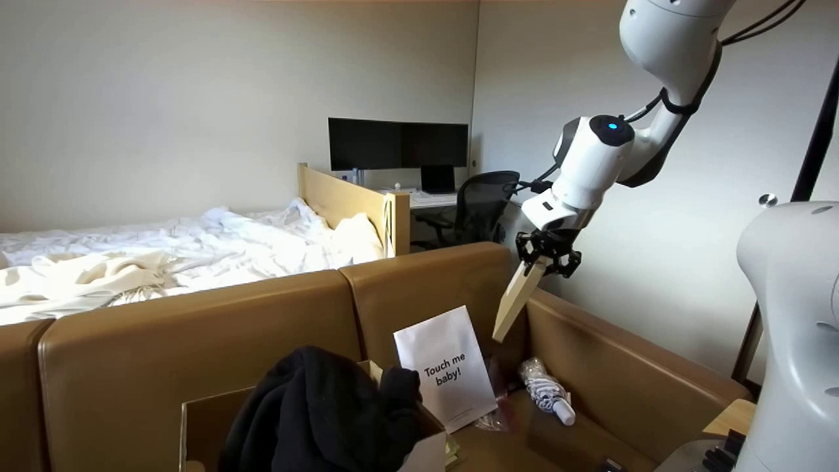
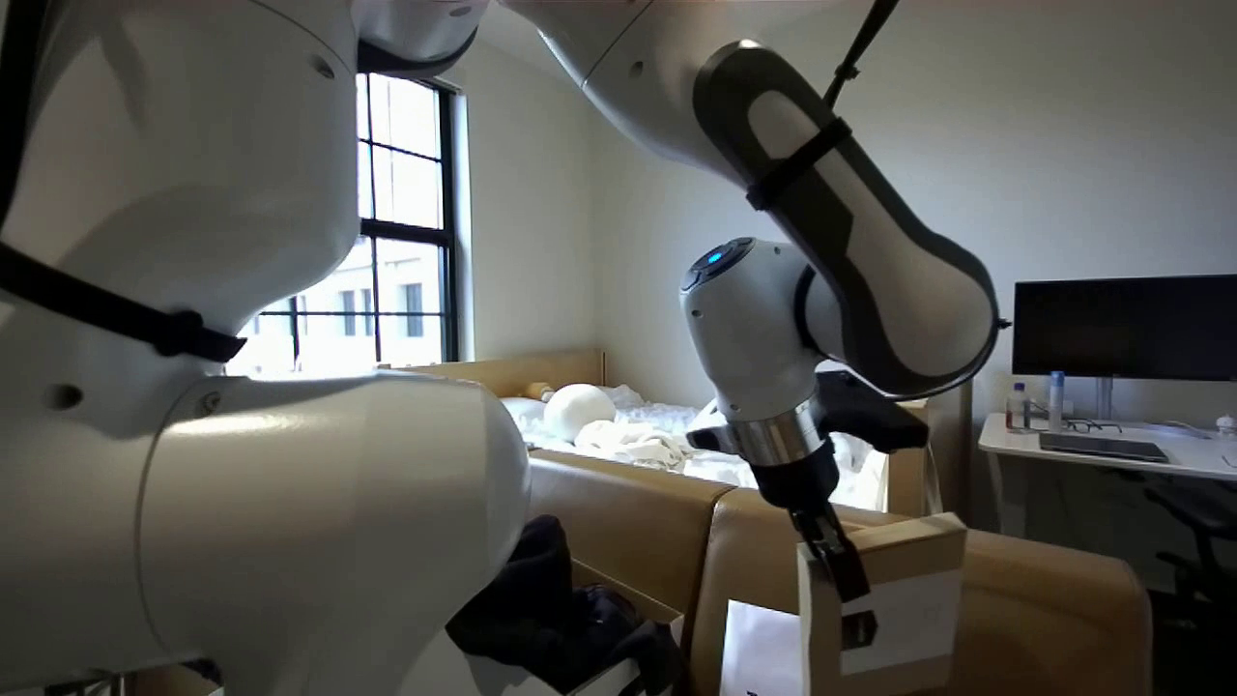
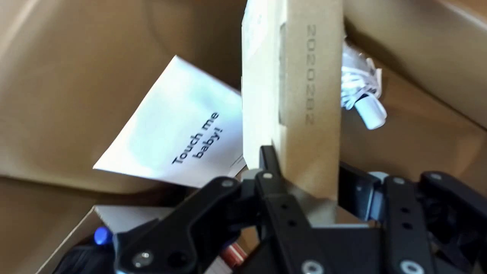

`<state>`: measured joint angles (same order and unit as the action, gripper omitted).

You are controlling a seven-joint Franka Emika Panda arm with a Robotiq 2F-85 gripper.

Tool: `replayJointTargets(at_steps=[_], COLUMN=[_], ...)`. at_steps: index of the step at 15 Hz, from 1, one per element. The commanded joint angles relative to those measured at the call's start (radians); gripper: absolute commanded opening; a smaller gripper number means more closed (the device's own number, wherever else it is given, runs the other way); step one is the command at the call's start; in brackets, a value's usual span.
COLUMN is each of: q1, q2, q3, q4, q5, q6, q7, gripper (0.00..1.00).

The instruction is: Put the book inside the box

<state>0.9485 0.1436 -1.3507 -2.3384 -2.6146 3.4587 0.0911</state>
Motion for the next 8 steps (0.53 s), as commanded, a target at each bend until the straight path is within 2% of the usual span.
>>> replayJointTargets(at_steps=[1, 4, 8], q1=[0.156, 0.276, 0.383], q2=[-0.116, -0.16, -0.254], q3=[-0.044, -0.015, 0.089], q4=[-0.022, 0.014, -0.033], q5=[0.0, 0.001, 0.004], q6=[0.0, -0.003, -0.001], q7=[-0.088, -0.078, -0.057], gripper=[0.07, 0.07, 0.07])
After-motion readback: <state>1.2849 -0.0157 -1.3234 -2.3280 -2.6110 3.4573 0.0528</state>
